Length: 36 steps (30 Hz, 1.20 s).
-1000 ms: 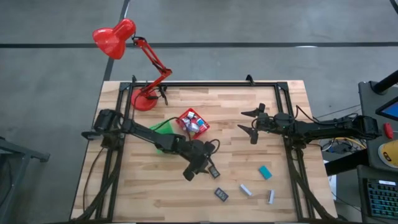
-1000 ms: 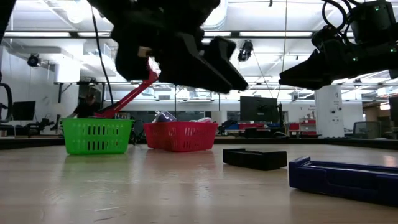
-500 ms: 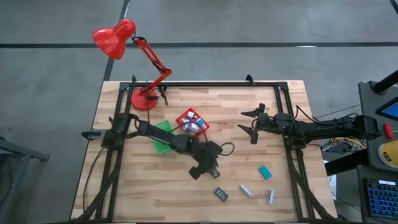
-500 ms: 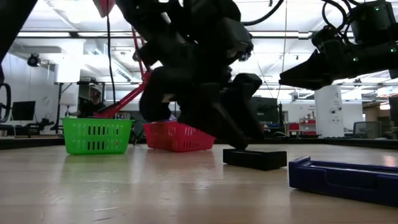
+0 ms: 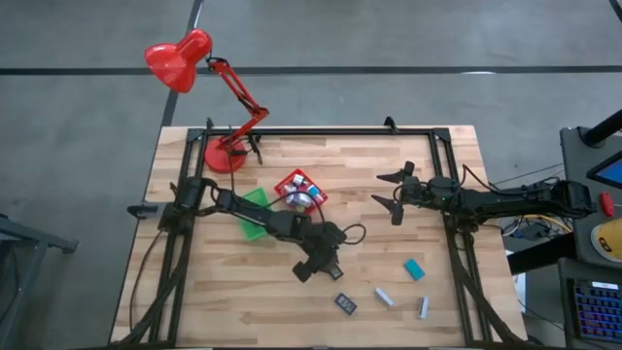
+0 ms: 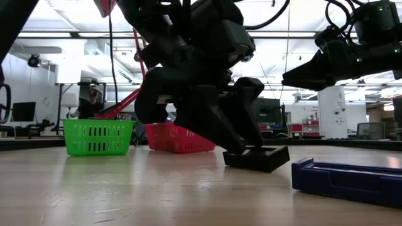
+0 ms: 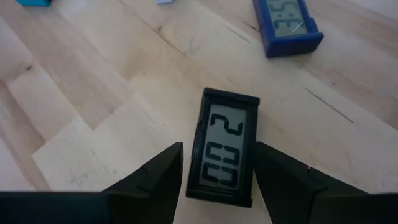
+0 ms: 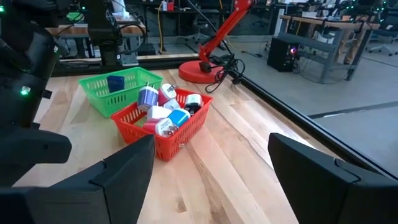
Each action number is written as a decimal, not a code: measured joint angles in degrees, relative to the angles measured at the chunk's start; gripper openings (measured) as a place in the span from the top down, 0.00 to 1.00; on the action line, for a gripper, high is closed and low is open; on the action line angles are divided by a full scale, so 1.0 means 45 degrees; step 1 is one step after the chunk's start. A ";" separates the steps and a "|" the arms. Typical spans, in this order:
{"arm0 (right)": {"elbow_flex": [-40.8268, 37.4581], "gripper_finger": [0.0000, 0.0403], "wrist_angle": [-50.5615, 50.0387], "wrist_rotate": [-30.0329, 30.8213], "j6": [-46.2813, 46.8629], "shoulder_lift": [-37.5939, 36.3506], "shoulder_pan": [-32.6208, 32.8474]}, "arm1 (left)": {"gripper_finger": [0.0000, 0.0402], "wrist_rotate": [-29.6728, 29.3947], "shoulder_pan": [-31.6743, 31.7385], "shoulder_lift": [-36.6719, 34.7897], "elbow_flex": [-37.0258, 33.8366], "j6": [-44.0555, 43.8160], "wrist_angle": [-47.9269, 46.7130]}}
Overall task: Pick & Place Office items
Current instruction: Put the black timer into the green bin
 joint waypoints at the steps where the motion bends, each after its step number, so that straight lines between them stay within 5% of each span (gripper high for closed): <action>1: 0.0000 0.23 0.0000 0.0000 -0.0002 0.0000 0.0000 | 0.51 0.0000 -0.0005 0.0000 -0.0005 -0.0007 -0.0005; 36: 0.0000 0.26 -0.0006 0.0001 -0.0001 0.0000 0.0000 | 0.51 0.0424 -0.0082 -0.0039 0.0062 -0.0979 -0.0002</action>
